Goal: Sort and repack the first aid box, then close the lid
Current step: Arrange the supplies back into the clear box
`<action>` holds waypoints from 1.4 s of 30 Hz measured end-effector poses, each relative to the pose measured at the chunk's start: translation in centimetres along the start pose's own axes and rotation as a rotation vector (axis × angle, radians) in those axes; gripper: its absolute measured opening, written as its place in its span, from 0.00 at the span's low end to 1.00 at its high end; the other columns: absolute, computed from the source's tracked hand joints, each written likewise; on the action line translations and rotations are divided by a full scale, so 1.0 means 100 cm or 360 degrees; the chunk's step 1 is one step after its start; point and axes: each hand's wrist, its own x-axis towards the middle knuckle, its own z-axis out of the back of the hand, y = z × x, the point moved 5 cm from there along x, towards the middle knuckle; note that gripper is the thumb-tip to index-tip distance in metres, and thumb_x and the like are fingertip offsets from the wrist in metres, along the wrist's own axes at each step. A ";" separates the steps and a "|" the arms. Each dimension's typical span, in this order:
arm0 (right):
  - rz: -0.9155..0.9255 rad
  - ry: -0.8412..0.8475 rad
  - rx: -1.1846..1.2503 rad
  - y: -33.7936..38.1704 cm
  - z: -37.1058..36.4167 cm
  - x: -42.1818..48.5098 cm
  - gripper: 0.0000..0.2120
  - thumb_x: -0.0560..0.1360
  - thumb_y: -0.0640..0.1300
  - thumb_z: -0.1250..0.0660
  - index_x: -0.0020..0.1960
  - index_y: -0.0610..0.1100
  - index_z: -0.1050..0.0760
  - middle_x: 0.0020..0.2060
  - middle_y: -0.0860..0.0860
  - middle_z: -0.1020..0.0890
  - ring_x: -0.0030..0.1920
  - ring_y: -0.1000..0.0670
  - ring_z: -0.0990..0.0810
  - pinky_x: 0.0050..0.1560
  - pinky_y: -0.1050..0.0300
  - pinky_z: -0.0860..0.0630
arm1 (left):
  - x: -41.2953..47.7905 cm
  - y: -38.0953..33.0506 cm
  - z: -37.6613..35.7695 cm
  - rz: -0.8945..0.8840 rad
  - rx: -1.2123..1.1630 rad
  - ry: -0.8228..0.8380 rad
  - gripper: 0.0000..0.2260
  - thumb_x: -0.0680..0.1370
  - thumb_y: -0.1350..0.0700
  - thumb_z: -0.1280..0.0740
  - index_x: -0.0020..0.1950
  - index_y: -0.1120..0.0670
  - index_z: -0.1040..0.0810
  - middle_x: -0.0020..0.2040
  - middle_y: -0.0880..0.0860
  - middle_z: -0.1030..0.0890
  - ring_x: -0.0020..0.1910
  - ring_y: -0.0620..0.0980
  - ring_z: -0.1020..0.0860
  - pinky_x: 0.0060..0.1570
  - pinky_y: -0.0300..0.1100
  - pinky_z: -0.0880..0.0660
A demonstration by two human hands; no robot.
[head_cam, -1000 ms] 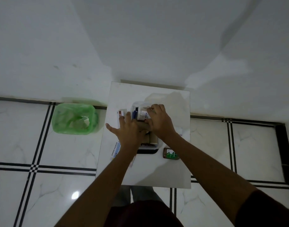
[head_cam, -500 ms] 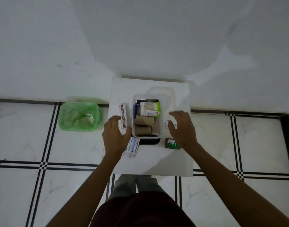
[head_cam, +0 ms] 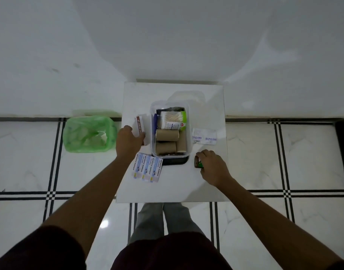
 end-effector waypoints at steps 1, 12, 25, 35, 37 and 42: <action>-0.0003 -0.0001 0.0002 0.000 -0.001 0.001 0.25 0.67 0.38 0.31 0.64 0.42 0.30 0.57 0.43 0.23 0.56 0.43 0.26 0.52 0.51 0.25 | 0.004 -0.001 -0.002 0.0022 0.0015 0.0012 0.24 0.70 0.48 0.28 0.55 0.65 0.26 0.48 0.58 0.22 0.47 0.56 0.22 0.40 0.46 0.29; -0.0089 -0.0118 0.0221 0.009 0.047 -0.016 0.25 0.66 0.44 0.27 0.62 0.45 0.28 0.59 0.47 0.23 0.58 0.46 0.27 0.52 0.54 0.24 | -0.002 -0.005 0.014 0.0246 -0.0133 -0.0025 0.15 0.67 0.53 0.28 0.37 0.66 0.21 0.31 0.58 0.21 0.29 0.53 0.24 0.25 0.37 0.35; 0.0374 -0.0257 0.0462 0.095 0.103 0.015 0.28 0.67 0.40 0.27 0.65 0.45 0.30 0.60 0.45 0.25 0.59 0.46 0.27 0.57 0.52 0.24 | -0.046 -0.076 0.053 -0.0240 -0.0383 0.0031 0.16 0.69 0.52 0.26 0.51 0.59 0.22 0.38 0.53 0.19 0.35 0.47 0.23 0.31 0.30 0.33; 0.0584 -0.0114 0.0520 0.106 0.065 0.052 0.17 0.67 0.27 0.33 0.55 0.35 0.26 0.55 0.39 0.21 0.58 0.42 0.24 0.61 0.56 0.29 | -0.040 -0.079 0.022 -0.0379 -0.0118 0.0171 0.34 0.69 0.50 0.30 0.72 0.54 0.40 0.47 0.61 0.18 0.47 0.59 0.19 0.43 0.47 0.25; 0.0572 -0.0093 0.0625 0.105 0.062 0.055 0.14 0.67 0.26 0.34 0.51 0.35 0.25 0.52 0.38 0.20 0.55 0.40 0.23 0.57 0.58 0.26 | -0.040 -0.080 0.019 -0.0401 -0.0089 0.0188 0.35 0.70 0.51 0.31 0.73 0.52 0.42 0.48 0.61 0.19 0.46 0.59 0.19 0.42 0.47 0.24; 0.0519 -0.0234 0.0754 0.094 0.069 0.049 0.15 0.66 0.27 0.33 0.51 0.36 0.24 0.49 0.39 0.18 0.50 0.42 0.21 0.47 0.59 0.25 | -0.041 -0.081 0.018 -0.0478 -0.0040 0.0223 0.33 0.69 0.48 0.34 0.72 0.48 0.42 0.49 0.59 0.19 0.45 0.58 0.19 0.46 0.55 0.21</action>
